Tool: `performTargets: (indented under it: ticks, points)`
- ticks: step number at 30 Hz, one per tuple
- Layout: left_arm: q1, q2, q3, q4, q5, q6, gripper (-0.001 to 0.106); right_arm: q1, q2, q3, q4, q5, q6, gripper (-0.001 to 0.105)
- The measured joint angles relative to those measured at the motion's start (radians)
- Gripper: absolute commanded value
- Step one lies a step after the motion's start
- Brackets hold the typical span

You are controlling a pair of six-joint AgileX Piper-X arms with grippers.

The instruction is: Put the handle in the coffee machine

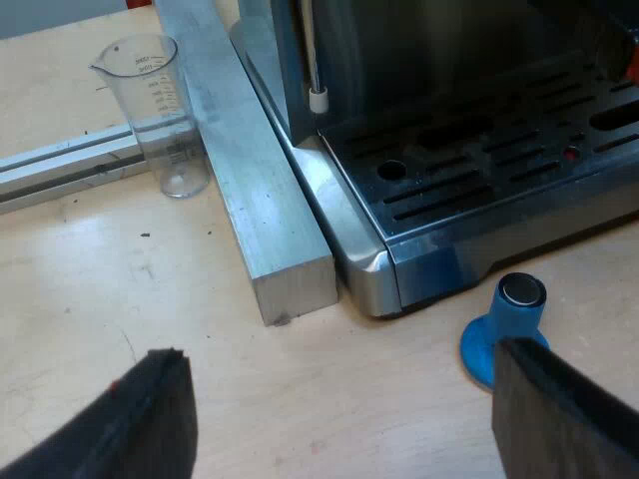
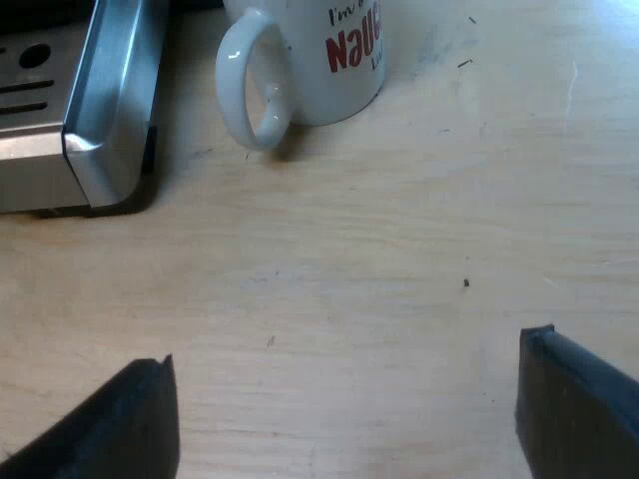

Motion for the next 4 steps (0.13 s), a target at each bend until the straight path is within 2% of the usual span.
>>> performTargets:
  ticks: [4]
  points:
    - [0.000, 0.000, 0.000, 0.000, 0.000, 0.000, 0.065, 0.000, 0.000, 0.000, 0.000, 0.000, 0.000, 0.071]
